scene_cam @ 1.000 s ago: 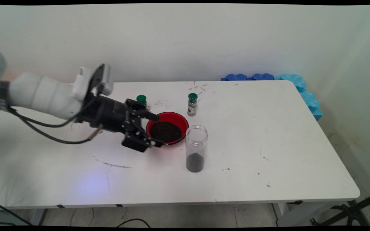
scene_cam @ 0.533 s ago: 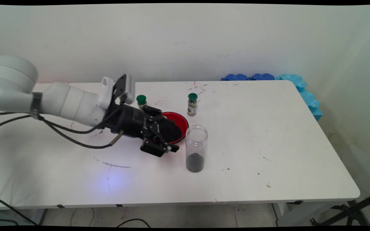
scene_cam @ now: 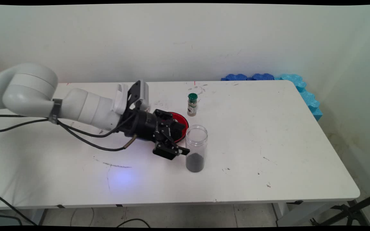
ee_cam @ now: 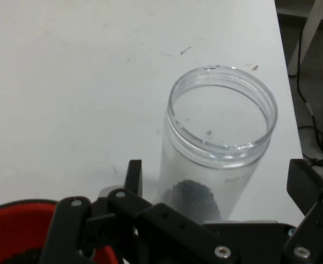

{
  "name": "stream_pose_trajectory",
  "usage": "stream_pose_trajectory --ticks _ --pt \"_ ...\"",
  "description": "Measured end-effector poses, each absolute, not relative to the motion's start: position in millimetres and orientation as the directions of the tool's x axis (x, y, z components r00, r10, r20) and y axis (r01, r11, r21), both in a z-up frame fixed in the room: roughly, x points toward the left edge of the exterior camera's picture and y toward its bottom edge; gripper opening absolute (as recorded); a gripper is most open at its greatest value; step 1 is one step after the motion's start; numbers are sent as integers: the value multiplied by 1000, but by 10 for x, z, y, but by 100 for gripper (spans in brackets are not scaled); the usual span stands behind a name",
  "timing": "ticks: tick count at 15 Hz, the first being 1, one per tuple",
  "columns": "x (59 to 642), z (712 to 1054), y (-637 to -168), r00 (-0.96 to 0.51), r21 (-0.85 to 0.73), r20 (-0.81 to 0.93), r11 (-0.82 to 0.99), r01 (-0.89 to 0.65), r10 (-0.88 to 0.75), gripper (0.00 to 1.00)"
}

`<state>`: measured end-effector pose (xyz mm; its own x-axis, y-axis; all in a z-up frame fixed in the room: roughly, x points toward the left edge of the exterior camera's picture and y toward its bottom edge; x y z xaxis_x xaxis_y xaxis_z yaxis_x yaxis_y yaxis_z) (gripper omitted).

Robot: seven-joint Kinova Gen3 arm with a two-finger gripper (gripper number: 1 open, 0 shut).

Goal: Pick up the black seasoning powder from the table

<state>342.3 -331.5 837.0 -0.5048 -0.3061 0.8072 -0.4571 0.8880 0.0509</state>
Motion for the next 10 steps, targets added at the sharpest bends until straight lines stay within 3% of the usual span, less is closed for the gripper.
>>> stream_pose_trajectory --ticks 10 --pt "3223 8202 -3445 -503 46 816 900 -433 -284 100"
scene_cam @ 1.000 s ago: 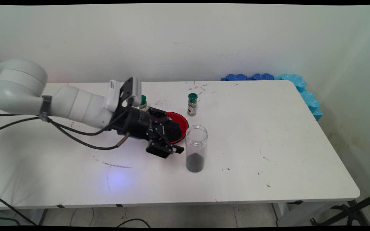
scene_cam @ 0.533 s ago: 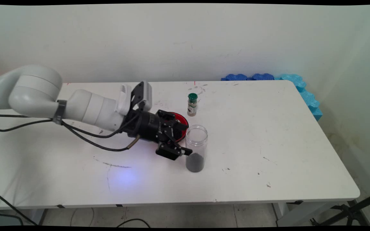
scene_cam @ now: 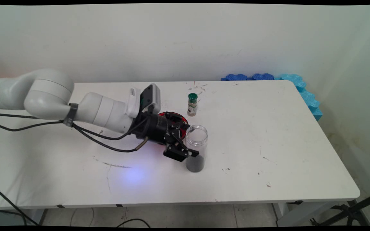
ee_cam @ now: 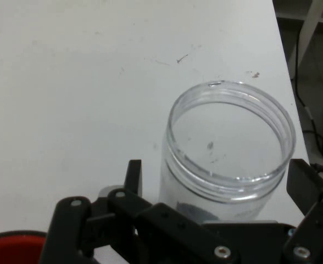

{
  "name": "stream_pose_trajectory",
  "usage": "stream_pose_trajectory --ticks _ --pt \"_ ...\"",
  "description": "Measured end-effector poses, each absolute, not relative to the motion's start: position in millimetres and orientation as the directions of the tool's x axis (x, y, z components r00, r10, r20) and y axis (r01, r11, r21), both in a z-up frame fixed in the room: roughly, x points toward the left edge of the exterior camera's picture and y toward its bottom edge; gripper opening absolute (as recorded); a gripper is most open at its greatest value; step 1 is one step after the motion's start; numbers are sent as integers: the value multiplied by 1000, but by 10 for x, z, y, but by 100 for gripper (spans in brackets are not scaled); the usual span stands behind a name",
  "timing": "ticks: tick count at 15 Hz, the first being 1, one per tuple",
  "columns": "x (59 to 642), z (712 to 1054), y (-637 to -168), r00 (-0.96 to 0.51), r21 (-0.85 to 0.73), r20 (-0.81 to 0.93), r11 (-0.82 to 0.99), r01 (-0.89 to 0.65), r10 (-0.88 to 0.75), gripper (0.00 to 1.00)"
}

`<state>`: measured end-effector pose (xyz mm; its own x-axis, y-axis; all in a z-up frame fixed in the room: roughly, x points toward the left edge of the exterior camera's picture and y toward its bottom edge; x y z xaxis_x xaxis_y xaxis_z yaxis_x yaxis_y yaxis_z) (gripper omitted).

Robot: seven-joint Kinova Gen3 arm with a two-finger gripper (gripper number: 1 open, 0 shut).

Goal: Pick up the black seasoning powder from the table, then pour the black seasoning powder in the red bowl

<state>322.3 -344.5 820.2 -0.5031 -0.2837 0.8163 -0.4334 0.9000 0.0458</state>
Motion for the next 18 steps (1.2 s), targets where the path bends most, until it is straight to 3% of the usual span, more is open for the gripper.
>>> stream_pose_trajectory --ticks 10,11,18 --pt "3112 8119 -3505 -501 45 820 905 -424 -276 100" --pt "3105 8116 -3511 -500 45 821 904 -425 -276 0" --pt "3104 8109 -3553 -501 45 815 894 -447 -291 0"
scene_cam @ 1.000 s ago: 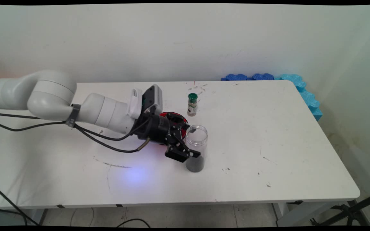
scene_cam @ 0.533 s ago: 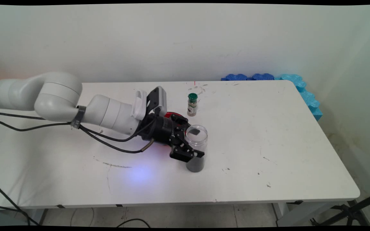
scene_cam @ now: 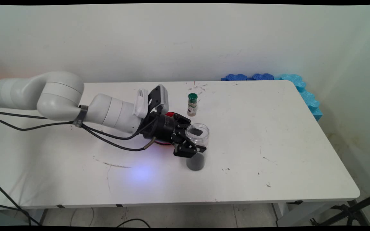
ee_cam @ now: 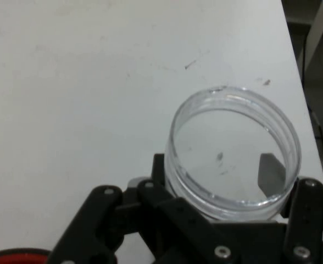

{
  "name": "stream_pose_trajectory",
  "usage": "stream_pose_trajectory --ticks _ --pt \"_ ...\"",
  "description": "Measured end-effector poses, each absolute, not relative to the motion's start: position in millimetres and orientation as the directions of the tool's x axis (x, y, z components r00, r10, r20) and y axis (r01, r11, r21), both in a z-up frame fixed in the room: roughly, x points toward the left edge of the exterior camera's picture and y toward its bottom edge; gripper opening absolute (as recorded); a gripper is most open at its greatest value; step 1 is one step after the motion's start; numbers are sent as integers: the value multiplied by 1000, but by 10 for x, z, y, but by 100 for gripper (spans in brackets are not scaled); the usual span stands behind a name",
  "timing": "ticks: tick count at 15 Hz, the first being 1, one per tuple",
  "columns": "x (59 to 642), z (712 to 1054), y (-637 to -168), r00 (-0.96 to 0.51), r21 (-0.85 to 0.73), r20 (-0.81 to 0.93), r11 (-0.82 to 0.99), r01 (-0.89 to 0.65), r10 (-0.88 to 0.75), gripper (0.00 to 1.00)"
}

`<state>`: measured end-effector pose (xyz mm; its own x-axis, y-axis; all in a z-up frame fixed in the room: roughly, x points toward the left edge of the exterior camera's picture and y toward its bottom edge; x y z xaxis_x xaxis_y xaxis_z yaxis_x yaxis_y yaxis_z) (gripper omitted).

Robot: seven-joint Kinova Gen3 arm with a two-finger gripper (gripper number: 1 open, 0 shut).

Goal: Pour the black seasoning powder in the red bowl

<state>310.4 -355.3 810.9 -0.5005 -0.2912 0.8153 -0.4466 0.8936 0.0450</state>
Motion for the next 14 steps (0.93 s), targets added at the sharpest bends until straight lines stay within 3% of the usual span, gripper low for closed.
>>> stream_pose_trajectory --ticks 6,14 --pt "3200 8260 -3534 -500 39 813 883 -468 -300 0" --pt "3490 8777 -3323 -503 52 801 875 -482 -325 0"
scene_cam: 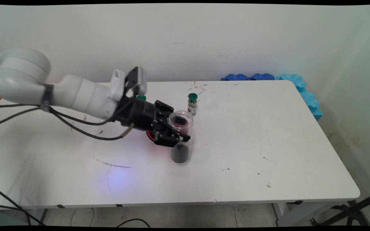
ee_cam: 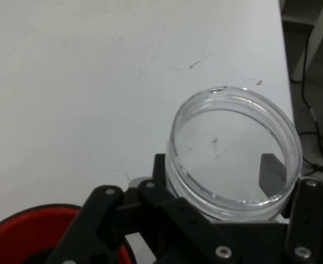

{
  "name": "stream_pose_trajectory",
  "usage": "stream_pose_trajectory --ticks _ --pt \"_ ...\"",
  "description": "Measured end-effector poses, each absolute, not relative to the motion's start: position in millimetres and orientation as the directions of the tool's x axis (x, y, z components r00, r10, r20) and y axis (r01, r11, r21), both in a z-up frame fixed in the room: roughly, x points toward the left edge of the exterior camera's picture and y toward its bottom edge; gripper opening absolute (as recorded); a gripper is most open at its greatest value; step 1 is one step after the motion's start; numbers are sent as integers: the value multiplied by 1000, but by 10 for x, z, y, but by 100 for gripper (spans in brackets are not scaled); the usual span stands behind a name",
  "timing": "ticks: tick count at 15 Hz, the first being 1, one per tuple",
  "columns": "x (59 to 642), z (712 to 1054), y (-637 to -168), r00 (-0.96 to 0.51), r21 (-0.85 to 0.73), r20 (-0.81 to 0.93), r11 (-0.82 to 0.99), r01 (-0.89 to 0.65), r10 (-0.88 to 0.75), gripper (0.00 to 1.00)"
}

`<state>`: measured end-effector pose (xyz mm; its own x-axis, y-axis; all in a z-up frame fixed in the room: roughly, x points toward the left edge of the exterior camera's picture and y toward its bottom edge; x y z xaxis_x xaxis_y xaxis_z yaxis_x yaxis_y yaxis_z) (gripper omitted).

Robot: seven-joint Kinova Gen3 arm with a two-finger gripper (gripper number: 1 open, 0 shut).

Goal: Pour the black seasoning powder in the red bowl

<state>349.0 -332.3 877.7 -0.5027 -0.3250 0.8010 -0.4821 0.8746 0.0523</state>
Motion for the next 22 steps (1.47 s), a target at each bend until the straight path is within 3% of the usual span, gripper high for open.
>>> stream_pose_trajectory --ticks 12,22 --pt "3808 9606 -3063 -532 70 779 889 -452 -332 0" --pt "3980 9799 -3121 -594 86 715 889 -450 -370 0"
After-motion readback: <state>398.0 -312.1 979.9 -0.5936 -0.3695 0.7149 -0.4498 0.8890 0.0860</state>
